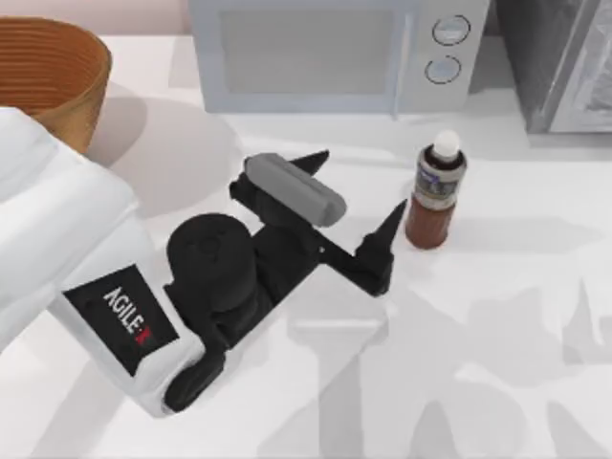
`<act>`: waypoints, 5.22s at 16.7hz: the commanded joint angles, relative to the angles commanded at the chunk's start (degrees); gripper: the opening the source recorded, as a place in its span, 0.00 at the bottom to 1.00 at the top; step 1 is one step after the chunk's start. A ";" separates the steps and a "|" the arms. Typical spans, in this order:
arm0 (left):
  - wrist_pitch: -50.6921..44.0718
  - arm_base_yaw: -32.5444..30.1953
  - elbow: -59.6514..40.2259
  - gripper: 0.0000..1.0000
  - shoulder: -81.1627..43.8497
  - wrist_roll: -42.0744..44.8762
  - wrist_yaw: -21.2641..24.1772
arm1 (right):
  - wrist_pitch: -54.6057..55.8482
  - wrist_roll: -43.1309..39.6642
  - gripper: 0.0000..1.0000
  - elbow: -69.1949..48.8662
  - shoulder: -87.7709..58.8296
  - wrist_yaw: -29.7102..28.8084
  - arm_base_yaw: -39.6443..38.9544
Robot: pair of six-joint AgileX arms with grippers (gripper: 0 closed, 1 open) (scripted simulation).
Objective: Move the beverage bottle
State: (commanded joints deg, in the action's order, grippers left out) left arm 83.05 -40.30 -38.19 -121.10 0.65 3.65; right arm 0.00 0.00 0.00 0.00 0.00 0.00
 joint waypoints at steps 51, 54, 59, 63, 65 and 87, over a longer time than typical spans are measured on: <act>-10.42 -4.04 -29.52 0.00 -19.32 0.02 -0.35 | 0.00 0.00 1.00 0.00 0.00 0.00 0.00; -8.54 -0.82 -26.98 0.00 -17.41 0.12 3.04 | 0.00 0.00 1.00 0.00 0.00 0.00 0.00; -5.15 13.46 -16.76 0.00 -11.08 0.48 17.45 | 0.00 0.00 1.00 0.00 0.00 0.00 0.00; -2.73 22.58 -9.92 0.00 -6.39 1.07 26.21 | 0.00 0.00 1.00 0.00 0.00 0.00 0.00; -1.58 28.22 -6.12 0.00 -4.51 1.23 31.66 | 0.00 0.00 1.00 0.00 0.00 0.00 0.00; 8.12 41.33 1.91 0.00 -7.52 1.41 44.66 | 0.00 0.00 1.00 0.00 0.00 0.00 0.00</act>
State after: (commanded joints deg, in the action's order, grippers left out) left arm 91.17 1.03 -36.28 -128.62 2.06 48.31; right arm 0.00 0.00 0.00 0.00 0.00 0.00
